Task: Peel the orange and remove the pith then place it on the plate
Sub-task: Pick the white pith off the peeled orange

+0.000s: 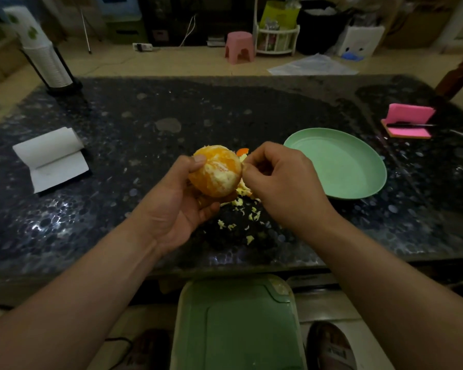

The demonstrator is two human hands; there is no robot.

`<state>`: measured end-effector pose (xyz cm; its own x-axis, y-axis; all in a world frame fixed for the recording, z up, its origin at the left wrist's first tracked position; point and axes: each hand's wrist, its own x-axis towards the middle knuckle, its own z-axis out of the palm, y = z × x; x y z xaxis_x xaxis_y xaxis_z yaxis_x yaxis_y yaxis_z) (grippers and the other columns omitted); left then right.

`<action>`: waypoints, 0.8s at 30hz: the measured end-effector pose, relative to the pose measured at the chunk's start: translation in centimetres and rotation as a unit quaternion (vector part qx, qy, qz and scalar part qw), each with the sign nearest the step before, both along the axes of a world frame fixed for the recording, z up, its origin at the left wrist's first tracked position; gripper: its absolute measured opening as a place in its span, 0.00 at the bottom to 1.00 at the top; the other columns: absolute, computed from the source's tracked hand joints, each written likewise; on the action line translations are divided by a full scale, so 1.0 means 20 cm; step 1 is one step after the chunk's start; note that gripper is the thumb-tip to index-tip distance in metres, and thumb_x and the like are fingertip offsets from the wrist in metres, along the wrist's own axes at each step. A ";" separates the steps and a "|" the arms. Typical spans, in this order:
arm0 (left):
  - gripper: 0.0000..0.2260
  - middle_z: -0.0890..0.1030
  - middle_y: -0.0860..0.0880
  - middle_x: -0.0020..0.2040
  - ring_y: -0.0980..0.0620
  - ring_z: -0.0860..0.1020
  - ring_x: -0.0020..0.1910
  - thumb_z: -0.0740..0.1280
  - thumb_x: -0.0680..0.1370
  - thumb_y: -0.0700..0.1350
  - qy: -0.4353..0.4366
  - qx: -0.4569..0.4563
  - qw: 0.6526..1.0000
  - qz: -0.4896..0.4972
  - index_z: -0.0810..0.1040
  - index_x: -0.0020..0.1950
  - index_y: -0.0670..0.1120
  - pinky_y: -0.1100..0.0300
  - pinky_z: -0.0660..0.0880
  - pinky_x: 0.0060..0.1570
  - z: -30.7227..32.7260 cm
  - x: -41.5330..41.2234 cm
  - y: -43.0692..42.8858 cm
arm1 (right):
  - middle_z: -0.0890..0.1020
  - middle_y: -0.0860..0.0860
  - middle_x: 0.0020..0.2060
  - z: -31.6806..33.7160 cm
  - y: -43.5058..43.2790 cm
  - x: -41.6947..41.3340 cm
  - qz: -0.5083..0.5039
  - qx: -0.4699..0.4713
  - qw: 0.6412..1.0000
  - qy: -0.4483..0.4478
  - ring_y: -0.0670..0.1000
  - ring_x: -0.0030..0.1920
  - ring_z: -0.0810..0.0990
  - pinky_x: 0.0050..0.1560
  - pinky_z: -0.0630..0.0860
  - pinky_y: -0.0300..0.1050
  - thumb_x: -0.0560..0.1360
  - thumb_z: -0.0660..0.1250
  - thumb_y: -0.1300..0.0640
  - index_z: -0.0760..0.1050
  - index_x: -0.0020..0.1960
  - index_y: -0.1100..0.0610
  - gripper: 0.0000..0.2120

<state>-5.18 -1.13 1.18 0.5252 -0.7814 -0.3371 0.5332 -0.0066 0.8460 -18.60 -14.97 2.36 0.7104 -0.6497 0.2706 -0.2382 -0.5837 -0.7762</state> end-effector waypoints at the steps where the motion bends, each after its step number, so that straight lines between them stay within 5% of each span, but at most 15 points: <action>1: 0.28 0.85 0.41 0.63 0.42 0.86 0.53 0.70 0.74 0.57 0.006 -0.005 1.000 0.000 0.78 0.72 0.46 0.59 0.79 0.41 0.00 0.00 0.00 | 0.82 0.43 0.35 0.00 0.00 0.00 0.006 0.010 1.000 -0.002 0.41 0.36 0.79 0.34 0.71 0.31 0.79 0.72 0.57 0.81 0.45 0.50 0.05; 7: 0.24 0.85 0.43 0.61 0.44 0.86 0.52 0.66 0.80 0.55 0.008 -0.019 1.000 -0.008 0.77 0.74 0.45 0.57 0.77 0.46 0.01 0.02 0.02 | 0.83 0.40 0.34 0.02 0.02 0.00 0.024 0.062 0.998 -0.020 0.38 0.36 0.81 0.35 0.73 0.30 0.80 0.74 0.52 0.82 0.47 0.47 0.03; 24: 0.28 0.84 0.40 0.63 0.40 0.84 0.55 0.68 0.75 0.57 0.009 -0.028 0.999 -0.032 0.78 0.73 0.45 0.61 0.81 0.40 0.02 0.02 0.04 | 0.81 0.43 0.34 0.03 0.05 -0.01 0.013 -0.021 0.999 -0.040 0.41 0.35 0.79 0.35 0.71 0.31 0.79 0.73 0.58 0.81 0.42 0.52 0.07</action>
<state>-4.80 -0.34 1.64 0.4672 -0.8315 -0.3006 0.5488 0.0062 0.8359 -18.88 -13.97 2.93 0.7016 -0.6185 0.3539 -0.1617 -0.6219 -0.7662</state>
